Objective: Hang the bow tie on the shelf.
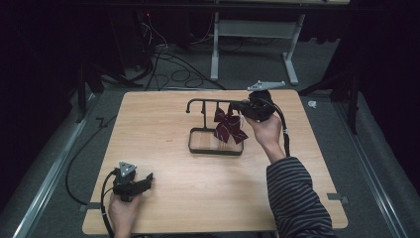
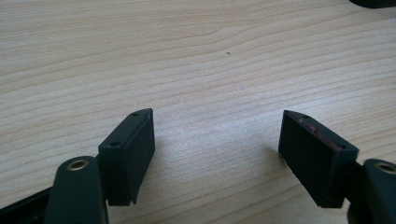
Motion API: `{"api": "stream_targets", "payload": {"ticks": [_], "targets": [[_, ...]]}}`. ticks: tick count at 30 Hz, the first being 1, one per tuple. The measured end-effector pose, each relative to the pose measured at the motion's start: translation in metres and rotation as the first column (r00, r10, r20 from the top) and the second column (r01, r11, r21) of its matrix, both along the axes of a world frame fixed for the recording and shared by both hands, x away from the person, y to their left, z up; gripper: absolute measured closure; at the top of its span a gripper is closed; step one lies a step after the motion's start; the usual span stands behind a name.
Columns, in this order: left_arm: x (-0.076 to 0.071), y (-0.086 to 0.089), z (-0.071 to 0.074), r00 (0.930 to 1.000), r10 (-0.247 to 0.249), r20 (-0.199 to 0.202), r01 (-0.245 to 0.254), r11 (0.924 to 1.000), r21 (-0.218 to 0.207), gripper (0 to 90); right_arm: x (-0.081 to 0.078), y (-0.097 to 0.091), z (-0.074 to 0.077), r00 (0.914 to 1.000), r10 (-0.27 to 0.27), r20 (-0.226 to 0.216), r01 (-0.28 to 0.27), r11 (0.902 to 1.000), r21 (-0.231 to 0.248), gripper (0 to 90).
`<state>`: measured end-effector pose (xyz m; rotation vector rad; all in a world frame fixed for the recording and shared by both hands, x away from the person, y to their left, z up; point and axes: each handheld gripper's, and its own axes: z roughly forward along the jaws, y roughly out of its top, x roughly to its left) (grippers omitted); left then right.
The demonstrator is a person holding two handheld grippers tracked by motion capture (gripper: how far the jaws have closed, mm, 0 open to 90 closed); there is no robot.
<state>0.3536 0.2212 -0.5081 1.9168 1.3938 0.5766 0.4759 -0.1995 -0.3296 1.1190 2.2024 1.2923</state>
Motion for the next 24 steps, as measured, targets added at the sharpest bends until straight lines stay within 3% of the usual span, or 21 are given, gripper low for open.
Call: {"api": "stream_targets", "payload": {"ticks": [16,24], "targets": [[0.000,0.000,0.000,1.0000,-0.001,-0.001,0.001,1.0000,-0.004,27.6,-0.001,-0.001,-0.001,1.0000,-0.004,-0.002,0.004,1.0000,0.005,82.9],[0.000,0.000,0.000,1.0000,-0.001,0.000,0.001,1.0000,-0.004,27.5,-0.012,-0.008,0.007,0.9991,-0.017,0.038,0.016,0.9997,0.016,78.8]]}}
